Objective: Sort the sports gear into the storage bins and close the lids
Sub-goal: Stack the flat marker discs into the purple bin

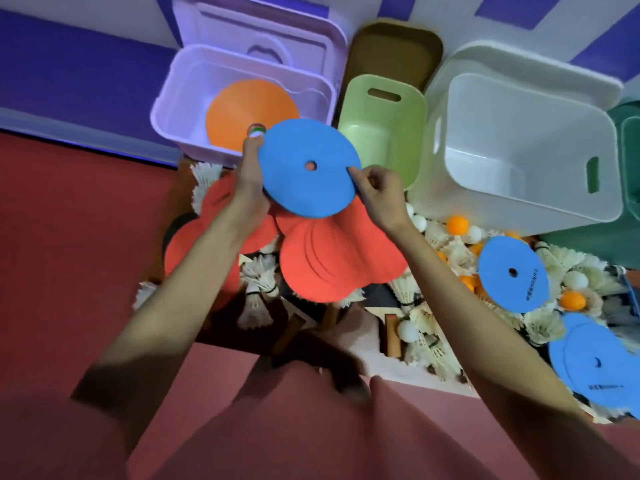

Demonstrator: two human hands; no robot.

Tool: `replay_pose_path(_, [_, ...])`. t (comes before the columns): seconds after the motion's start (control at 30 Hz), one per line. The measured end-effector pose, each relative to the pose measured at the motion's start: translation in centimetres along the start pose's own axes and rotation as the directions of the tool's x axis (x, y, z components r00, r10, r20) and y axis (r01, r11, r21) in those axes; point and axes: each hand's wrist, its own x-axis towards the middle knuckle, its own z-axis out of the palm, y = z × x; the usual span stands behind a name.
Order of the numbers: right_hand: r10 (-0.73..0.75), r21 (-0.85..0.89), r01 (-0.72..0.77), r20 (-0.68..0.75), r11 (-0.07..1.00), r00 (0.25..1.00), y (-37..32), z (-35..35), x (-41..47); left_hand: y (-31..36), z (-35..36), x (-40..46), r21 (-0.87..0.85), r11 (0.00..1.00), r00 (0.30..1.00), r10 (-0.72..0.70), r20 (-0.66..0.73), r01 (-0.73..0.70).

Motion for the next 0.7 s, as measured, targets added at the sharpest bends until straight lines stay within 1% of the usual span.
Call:
replay_pose_path(0.07, [-0.014, -0.045, 0.014, -0.014, 0.999, 1.0, -1.4, 2.1, 3.0, 2.5, -1.1, 2.5, 0.031, 0.999, 1.0, -0.014, -0.001, 0.014])
replay_pose_path(0.1, [-0.018, -0.076, 0.017, -0.018, 0.997, 1.0, -2.1, 3.0, 4.5, 3.5, -1.8, 3.9, 0.119, 0.993, 1.0, 0.024, -0.018, -0.022])
replay_pose_path(0.13, [-0.021, -0.11, 0.018, -0.023, 0.994, 1.0, -2.8, 3.8, 5.9, 4.6, -2.4, 4.9, 0.259, 0.964, 0.997, 0.074, -0.034, -0.062])
replay_pose_path(0.17, [-0.023, -0.135, 0.019, -0.03, 0.991, 0.999, -3.4, 4.7, 7.3, 5.5, -3.0, 6.0, 0.42, 0.903, 0.992, 0.12, -0.045, -0.09])
replay_pose_path(0.2, [-0.02, -0.149, 0.015, -0.031, 0.989, 0.999, -3.9, 5.4, 8.6, 6.4, -3.5, 7.0, 0.559, 0.82, 0.985, 0.167, -0.036, -0.119])
replay_pose_path(0.27, [-0.004, -0.182, 0.002, -0.01, 0.983, 1.0, -4.4, 7.0, 11.0, 7.8, -4.2, 9.1, 0.712, 0.691, 0.982, 0.187, -0.01, -0.125])
replay_pose_path(0.33, [0.036, -0.248, -0.028, 0.029, 0.968, 0.999, -4.6, 8.6, 12.9, 8.7, -4.8, 10.9, 0.811, 0.576, 0.981, 0.192, -0.013, -0.102])
replay_pose_path(0.43, [0.105, -0.336, -0.081, 0.052, 0.938, 0.993, -4.7, 11.1, 14.8, 8.7, -5.5, 13.8, 0.923, 0.382, 0.969, 0.243, -0.042, -0.056])
replay_pose_path(0.47, [0.123, -0.369, -0.096, 0.05, 0.925, 0.991, -4.6, 11.8, 15.2, 8.5, -5.7, 14.5, 0.941, 0.337, 0.966, 0.253, -0.054, -0.035])
replay_pose_path(0.53, [0.155, -0.415, -0.121, 0.048, 0.902, 0.987, -4.4, 12.9, 15.7, 8.2, -5.9, 15.4, 0.953, 0.303, 0.968, 0.242, -0.062, -0.015])
replay_pose_path(0.63, [0.211, -0.434, -0.166, 0.058, 0.886, 0.976, -4.1, 13.4, 15.8, 7.8, -6.2, 16.2, 0.952, 0.306, 0.978, 0.195, -0.08, 0.017])
replay_pose_path(0.7, [0.21, -0.419, -0.171, 0.05, 0.892, 0.976, -4.1, 13.2, 15.5, 7.7, -6.4, 16.3, 0.955, 0.294, 0.984, 0.157, -0.086, 0.037])
